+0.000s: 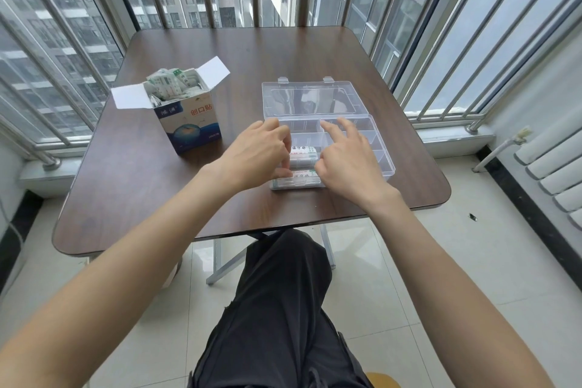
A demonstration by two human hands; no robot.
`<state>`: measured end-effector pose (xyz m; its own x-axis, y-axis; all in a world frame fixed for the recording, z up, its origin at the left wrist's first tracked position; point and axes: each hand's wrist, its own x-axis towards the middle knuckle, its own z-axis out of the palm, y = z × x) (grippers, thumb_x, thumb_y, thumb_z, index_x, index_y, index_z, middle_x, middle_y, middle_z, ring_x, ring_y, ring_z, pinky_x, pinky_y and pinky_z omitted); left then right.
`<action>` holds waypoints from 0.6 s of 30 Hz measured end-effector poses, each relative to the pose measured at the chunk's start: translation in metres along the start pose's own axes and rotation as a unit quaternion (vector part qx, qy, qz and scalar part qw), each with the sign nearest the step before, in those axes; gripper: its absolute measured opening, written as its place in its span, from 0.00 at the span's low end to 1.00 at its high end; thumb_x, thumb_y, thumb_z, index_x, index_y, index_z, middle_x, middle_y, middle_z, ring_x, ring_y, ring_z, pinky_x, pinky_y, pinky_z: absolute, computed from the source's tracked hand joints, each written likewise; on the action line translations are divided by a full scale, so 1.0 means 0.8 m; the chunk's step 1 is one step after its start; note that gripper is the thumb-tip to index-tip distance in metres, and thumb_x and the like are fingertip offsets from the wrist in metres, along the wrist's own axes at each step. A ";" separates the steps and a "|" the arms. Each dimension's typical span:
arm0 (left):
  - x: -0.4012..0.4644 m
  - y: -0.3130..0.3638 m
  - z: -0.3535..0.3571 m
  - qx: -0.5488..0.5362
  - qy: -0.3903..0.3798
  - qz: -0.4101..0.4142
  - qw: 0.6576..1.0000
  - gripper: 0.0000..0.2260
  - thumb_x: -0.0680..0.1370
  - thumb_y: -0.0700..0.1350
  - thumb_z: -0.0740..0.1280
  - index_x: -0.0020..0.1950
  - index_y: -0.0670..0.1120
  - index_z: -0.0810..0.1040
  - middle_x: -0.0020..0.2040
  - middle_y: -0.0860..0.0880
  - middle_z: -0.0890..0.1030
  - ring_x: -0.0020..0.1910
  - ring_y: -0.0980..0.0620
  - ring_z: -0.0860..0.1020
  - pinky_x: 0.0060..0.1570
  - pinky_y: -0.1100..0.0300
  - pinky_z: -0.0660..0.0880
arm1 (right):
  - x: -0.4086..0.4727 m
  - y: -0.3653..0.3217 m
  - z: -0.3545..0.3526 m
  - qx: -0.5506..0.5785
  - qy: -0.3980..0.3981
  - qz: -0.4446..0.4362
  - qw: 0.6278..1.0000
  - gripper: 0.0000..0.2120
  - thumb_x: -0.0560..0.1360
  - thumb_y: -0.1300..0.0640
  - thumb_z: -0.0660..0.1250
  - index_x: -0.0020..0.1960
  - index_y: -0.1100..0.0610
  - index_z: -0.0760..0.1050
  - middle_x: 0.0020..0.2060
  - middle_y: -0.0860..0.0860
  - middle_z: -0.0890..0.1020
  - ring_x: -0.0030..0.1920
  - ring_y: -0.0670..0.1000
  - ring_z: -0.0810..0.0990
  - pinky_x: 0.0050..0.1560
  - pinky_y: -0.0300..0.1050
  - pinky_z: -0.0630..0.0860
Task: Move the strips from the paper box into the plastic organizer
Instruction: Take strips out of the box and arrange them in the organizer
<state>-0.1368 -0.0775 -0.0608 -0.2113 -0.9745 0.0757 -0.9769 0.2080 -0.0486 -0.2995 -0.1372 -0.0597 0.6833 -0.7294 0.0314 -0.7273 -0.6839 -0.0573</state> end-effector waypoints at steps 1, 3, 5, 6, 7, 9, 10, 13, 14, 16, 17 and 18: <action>0.000 -0.001 0.002 -0.005 0.002 0.003 1.000 0.12 0.76 0.57 0.65 0.51 0.53 0.83 0.57 0.53 0.74 0.57 0.51 0.67 0.51 0.60 0.63 | 0.000 0.000 0.001 0.004 0.003 -0.002 1.000 0.16 0.77 0.57 0.56 0.45 0.62 0.81 0.75 0.54 0.59 0.75 0.56 0.51 0.69 0.52 0.56; -0.002 -0.003 0.004 -0.018 0.015 0.007 1.000 0.12 0.77 0.56 0.64 0.52 0.52 0.83 0.57 0.53 0.75 0.57 0.51 0.68 0.51 0.60 0.64 | -0.001 0.002 0.003 0.017 0.005 -0.001 1.000 0.15 0.77 0.57 0.56 0.46 0.61 0.81 0.75 0.53 0.60 0.75 0.56 0.53 0.69 0.52 0.57; -0.007 -0.006 0.003 -0.042 0.048 0.015 0.998 0.12 0.77 0.54 0.64 0.51 0.50 0.83 0.56 0.51 0.76 0.54 0.51 0.69 0.51 0.58 0.67 | -0.003 0.007 0.004 0.043 0.032 -0.002 0.999 0.14 0.78 0.57 0.57 0.50 0.59 0.81 0.73 0.53 0.64 0.73 0.56 0.56 0.68 0.51 0.59; -0.013 -0.008 0.001 -0.057 0.070 0.020 0.996 0.11 0.77 0.53 0.65 0.49 0.49 0.83 0.54 0.50 0.77 0.52 0.51 0.70 0.50 0.56 0.69 | -0.004 0.010 0.002 0.077 0.058 -0.006 0.995 0.13 0.78 0.57 0.59 0.51 0.58 0.81 0.71 0.52 0.68 0.72 0.55 0.59 0.68 0.49 0.60; -0.020 -0.009 -0.003 -0.077 0.098 0.025 0.992 0.11 0.77 0.52 0.65 0.47 0.47 0.83 0.52 0.50 0.78 0.49 0.51 0.71 0.48 0.55 0.71 | -0.006 0.011 -0.001 0.128 0.086 -0.011 0.988 0.11 0.78 0.57 0.60 0.51 0.57 0.81 0.68 0.52 0.71 0.70 0.54 0.63 0.66 0.45 0.60; -0.038 -0.014 -0.011 -0.131 0.169 0.009 0.977 0.11 0.78 0.51 0.65 0.45 0.46 0.82 0.50 0.49 0.79 0.46 0.51 0.73 0.43 0.54 0.73 | -0.009 0.008 -0.008 0.264 0.135 -0.029 0.955 0.08 0.77 0.59 0.62 0.52 0.55 0.79 0.62 0.50 0.75 0.65 0.49 0.69 0.62 0.36 0.62; -0.049 -0.018 -0.016 -0.153 0.209 -0.008 0.966 0.11 0.79 0.51 0.63 0.44 0.45 0.80 0.49 0.50 0.78 0.46 0.51 0.74 0.43 0.55 0.73 | -0.010 0.003 -0.011 0.326 0.157 -0.043 0.931 0.08 0.77 0.61 0.63 0.52 0.55 0.78 0.59 0.49 0.77 0.62 0.47 0.72 0.60 0.35 0.64; -0.084 -0.042 -0.032 -0.174 0.315 -0.066 0.931 0.10 0.78 0.47 0.63 0.46 0.42 0.80 0.49 0.48 0.79 0.48 0.50 0.76 0.49 0.56 0.73 | 0.000 -0.031 -0.022 0.451 0.196 -0.077 0.867 0.09 0.76 0.64 0.62 0.53 0.55 0.78 0.50 0.47 0.81 0.54 0.43 0.78 0.56 0.36 0.73; -0.092 -0.054 -0.035 -0.164 0.333 -0.090 0.924 0.09 0.77 0.47 0.65 0.48 0.42 0.80 0.50 0.47 0.79 0.50 0.48 0.76 0.52 0.54 0.72 | 0.007 -0.043 -0.027 0.473 0.201 -0.087 0.853 0.09 0.76 0.64 0.62 0.52 0.56 0.78 0.48 0.47 0.81 0.52 0.43 0.79 0.54 0.36 0.74; -0.110 -0.088 -0.043 -0.121 0.337 -0.162 0.920 0.15 0.74 0.51 0.68 0.55 0.43 0.78 0.57 0.45 0.78 0.57 0.45 0.74 0.60 0.52 0.69 | 0.034 -0.072 -0.038 0.488 0.209 -0.127 0.838 0.08 0.75 0.65 0.63 0.51 0.58 0.78 0.46 0.47 0.82 0.49 0.45 0.80 0.51 0.37 0.75; -0.116 -0.105 -0.045 -0.108 0.323 -0.199 0.919 0.21 0.72 0.54 0.69 0.59 0.43 0.76 0.61 0.45 0.76 0.61 0.45 0.72 0.62 0.51 0.67 | 0.050 -0.085 -0.045 0.477 0.212 -0.148 0.840 0.08 0.74 0.65 0.64 0.51 0.58 0.78 0.45 0.47 0.83 0.48 0.45 0.81 0.50 0.37 0.75; -0.122 -0.123 -0.049 -0.104 0.308 -0.235 0.916 0.26 0.70 0.56 0.70 0.62 0.43 0.73 0.64 0.44 0.73 0.64 0.45 0.69 0.65 0.50 0.65 | 0.070 -0.100 -0.051 0.458 0.211 -0.169 0.847 0.08 0.74 0.65 0.64 0.50 0.58 0.79 0.44 0.47 0.83 0.47 0.45 0.81 0.48 0.36 0.75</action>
<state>-0.0212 0.0007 -0.0243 0.3195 -0.7414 0.5901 -0.9359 -0.1493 0.3191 -0.2058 -0.1237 -0.0124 0.6191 -0.5668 0.5436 -0.0082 -0.6969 -0.7171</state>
